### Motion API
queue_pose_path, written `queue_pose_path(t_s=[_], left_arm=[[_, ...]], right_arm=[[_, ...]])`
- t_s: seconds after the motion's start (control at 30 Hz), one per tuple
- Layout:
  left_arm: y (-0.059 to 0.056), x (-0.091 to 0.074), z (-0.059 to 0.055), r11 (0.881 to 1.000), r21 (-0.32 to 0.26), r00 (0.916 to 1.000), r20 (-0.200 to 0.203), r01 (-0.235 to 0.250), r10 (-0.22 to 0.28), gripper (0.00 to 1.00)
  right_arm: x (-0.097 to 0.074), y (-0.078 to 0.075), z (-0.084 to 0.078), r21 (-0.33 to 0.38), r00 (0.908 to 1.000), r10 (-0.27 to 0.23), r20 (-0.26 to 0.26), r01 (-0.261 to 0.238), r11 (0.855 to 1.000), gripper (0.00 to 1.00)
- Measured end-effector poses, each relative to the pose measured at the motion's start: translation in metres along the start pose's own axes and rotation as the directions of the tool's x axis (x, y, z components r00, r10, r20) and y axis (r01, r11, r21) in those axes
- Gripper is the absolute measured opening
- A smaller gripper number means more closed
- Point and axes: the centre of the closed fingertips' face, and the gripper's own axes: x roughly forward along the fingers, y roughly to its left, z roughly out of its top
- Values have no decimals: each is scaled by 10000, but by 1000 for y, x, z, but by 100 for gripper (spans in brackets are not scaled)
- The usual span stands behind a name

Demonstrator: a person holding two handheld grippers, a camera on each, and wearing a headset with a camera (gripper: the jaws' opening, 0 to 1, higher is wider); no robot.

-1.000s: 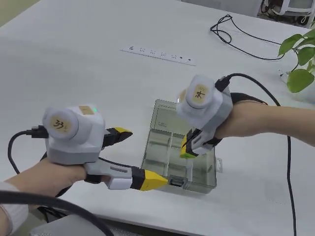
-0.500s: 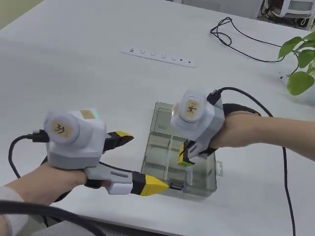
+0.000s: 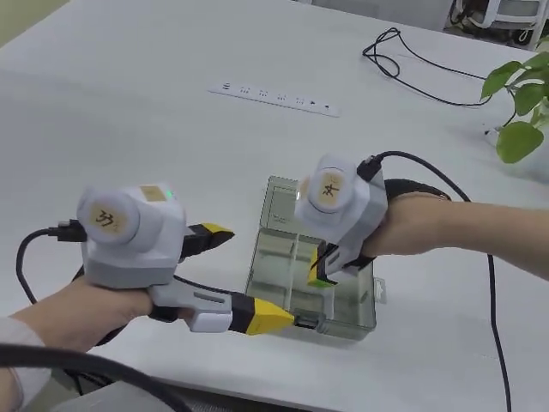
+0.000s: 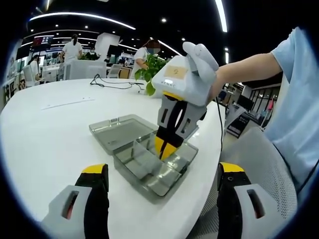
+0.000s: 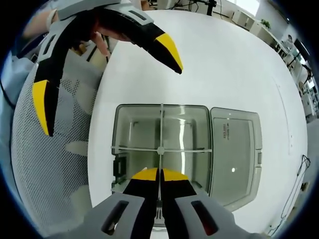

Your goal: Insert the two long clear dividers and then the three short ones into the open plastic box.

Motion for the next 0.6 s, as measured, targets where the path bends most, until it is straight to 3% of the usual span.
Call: queue_pose_path(t_s=[0.27,0.37,0.43,0.6], left_arm=[[2,-2,1,10000,56,10000,-11,-31,31,92],[2,-3,1,10000,81,10000,-16,-42,42,91],[3,-3,1,10000,68,10000,-6,-43,43,91],[1,-2,0,10000,83,10000,-27,-9,9,91]], right_arm=[[-1,2,-1,-464,10000,13,10,-13,9989,3],[-4,3,2,-622,9994,59,348,-37,9981,5],[-8,4,9,-436,9958,174,894,-135,9990,11],[-16,0,11,-759,9913,-66,1318,167,9970,27]])
